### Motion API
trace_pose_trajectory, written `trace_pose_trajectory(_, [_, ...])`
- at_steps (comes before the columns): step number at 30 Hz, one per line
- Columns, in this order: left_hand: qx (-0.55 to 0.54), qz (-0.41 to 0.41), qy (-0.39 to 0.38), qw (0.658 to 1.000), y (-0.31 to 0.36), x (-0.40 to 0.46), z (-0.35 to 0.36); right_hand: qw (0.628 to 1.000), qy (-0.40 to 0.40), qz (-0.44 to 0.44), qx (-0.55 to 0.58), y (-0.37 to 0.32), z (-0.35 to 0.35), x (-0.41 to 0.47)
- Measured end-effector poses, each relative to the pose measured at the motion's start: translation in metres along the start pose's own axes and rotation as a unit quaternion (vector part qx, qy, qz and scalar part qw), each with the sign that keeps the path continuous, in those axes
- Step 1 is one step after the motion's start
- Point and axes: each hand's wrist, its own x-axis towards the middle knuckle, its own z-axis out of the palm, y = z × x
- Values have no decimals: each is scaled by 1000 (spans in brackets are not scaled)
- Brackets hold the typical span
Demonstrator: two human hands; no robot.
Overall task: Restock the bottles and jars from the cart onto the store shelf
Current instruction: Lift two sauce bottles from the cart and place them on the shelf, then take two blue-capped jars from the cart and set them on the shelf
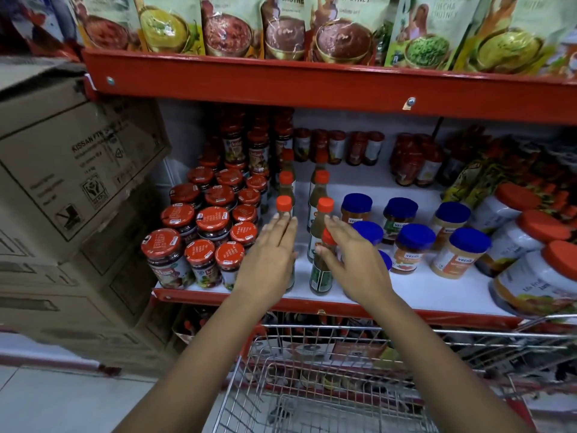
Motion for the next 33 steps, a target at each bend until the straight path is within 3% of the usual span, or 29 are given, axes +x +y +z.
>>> trace_pose_trajectory(4, [14,-8,65,998,12,-27,18,997,43,-28,-63,14,17,-44])
trace_pose_trajectory(7, [7,0,53,999,25,-64,50,993,24,-22,-113,35,35,-91])
trace_pose_trajectory(17, [34,35,-208,977,72,-193,199,970,-162,89,-155,127,106,-249])
trace_pose_trajectory(21, [9,35,-321,946,90,-227,237,941,-267,134,-157,161,130,-297])
trace_pose_trajectory(26, [42,31,-457,888,106,-250,266,921,-320,148,-166,197,152,-333])
trace_pose_trajectory(33, [92,-7,-509,856,104,-239,290,904,-357,199,-124,214,158,-334])
